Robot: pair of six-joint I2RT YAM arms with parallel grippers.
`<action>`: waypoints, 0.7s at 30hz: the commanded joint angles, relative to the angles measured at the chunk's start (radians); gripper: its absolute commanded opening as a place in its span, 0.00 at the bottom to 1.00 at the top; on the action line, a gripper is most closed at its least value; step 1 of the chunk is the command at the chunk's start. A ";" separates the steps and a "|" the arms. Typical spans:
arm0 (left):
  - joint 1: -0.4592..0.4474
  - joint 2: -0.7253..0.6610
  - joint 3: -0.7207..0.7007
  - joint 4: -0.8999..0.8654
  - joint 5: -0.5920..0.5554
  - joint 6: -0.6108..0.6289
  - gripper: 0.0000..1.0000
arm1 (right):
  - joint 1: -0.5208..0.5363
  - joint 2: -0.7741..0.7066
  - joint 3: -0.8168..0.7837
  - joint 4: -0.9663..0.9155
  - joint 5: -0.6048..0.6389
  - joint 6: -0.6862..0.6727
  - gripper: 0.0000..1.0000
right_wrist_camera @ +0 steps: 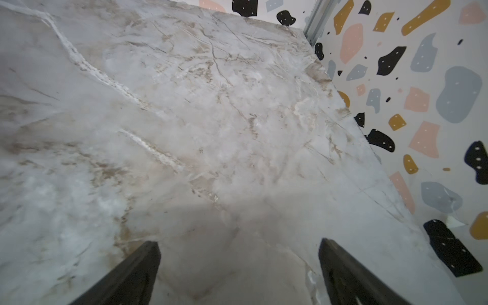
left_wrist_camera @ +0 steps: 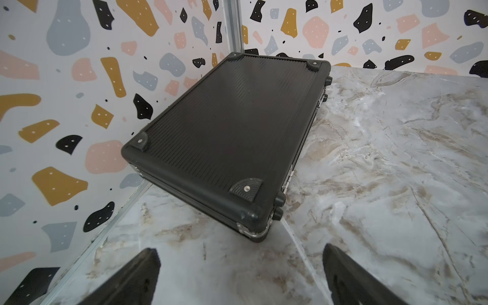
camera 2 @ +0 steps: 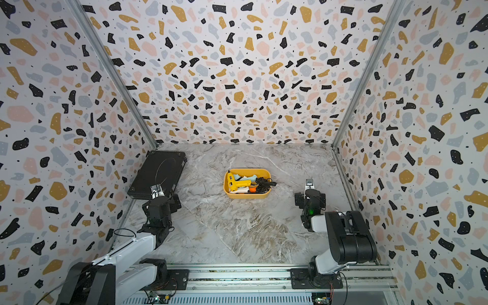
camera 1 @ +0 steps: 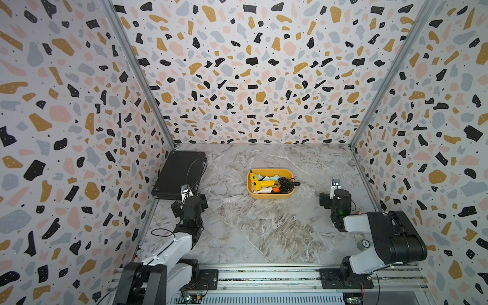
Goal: Put the hot melt glue gun into the storage box
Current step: Reset both arms
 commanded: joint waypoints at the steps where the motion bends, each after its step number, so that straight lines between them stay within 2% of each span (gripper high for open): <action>1: 0.005 0.129 0.057 0.198 0.052 0.049 1.00 | -0.006 -0.010 0.006 0.074 -0.043 0.018 0.98; 3: 0.013 0.244 0.063 0.301 0.072 0.066 1.00 | -0.008 0.002 0.001 0.113 -0.048 0.013 0.99; 5: 0.015 0.256 0.085 0.247 0.170 0.087 0.98 | -0.008 -0.011 0.007 0.076 -0.046 0.019 0.99; 7: 0.023 0.343 -0.001 0.533 0.158 0.104 0.97 | -0.007 -0.003 0.002 0.102 -0.050 0.016 0.99; 9: 0.025 0.310 0.033 0.406 0.178 0.096 0.97 | -0.008 -0.010 0.002 0.087 -0.047 0.017 0.98; 12: 0.022 0.332 0.021 0.468 0.160 0.103 1.00 | -0.007 -0.013 -0.006 0.107 -0.045 0.014 0.99; 19: 0.017 0.316 0.041 0.405 0.164 0.101 1.00 | -0.007 -0.012 -0.010 0.116 -0.051 0.011 0.99; 21: 0.017 0.318 0.043 0.405 0.161 0.099 1.00 | -0.007 -0.011 0.003 0.093 -0.101 -0.007 0.99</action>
